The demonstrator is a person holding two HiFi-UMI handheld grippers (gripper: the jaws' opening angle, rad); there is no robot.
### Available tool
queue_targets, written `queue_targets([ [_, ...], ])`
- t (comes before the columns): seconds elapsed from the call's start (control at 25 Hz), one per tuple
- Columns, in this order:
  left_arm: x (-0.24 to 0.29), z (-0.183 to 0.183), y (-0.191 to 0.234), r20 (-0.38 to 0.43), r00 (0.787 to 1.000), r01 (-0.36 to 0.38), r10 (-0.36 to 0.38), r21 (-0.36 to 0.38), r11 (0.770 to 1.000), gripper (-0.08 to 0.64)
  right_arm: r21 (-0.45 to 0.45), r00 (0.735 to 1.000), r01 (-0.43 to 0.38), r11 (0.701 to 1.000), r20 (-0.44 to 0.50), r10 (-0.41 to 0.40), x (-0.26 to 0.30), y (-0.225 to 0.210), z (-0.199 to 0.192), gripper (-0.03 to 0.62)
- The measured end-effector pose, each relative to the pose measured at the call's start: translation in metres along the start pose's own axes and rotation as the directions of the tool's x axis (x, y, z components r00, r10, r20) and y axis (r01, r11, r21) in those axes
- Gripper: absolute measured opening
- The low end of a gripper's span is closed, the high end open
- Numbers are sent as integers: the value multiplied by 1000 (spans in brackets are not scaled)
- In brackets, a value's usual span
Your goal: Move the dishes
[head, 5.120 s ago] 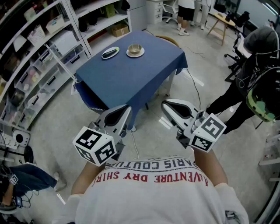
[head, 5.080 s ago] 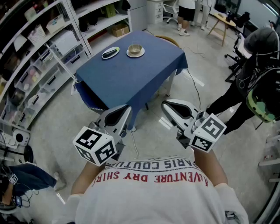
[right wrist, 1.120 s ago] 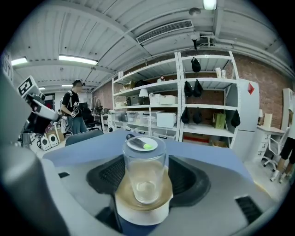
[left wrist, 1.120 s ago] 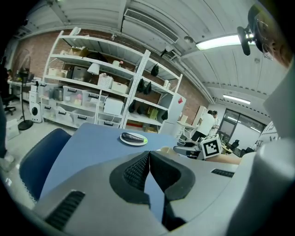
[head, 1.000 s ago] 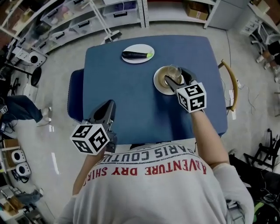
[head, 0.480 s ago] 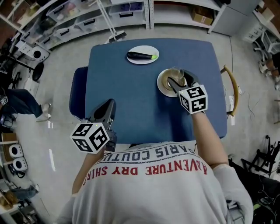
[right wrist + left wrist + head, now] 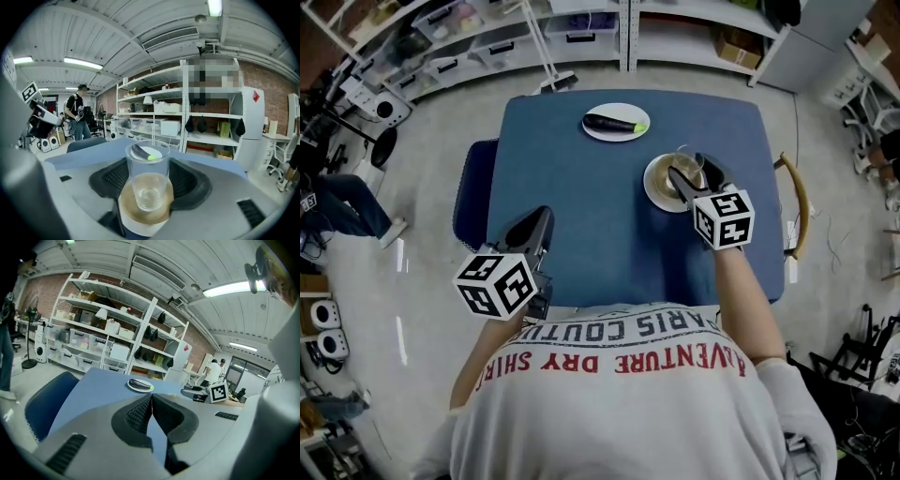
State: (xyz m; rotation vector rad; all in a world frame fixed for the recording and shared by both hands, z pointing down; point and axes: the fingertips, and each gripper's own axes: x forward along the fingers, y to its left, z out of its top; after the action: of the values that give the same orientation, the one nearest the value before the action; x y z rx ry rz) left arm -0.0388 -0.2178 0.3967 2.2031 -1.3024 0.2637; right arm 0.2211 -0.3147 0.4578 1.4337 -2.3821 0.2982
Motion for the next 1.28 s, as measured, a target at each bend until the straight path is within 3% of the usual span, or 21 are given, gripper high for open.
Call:
queue_targets([
  [0.36, -8, 5, 1, 21, 999, 37, -37, -4, 999, 28, -43, 998, 11, 999, 66, -8, -17, 20, 50, 275],
  [0.64, -17, 9, 9, 27, 998, 54, -54, 1, 999, 28, -50, 996, -30, 998, 81, 34, -11, 54, 70, 275],
  [1.28, -55, 9, 56, 5, 997, 79, -79, 21, 997, 28, -45, 994, -99, 994, 36, 100, 23, 151, 55, 275],
])
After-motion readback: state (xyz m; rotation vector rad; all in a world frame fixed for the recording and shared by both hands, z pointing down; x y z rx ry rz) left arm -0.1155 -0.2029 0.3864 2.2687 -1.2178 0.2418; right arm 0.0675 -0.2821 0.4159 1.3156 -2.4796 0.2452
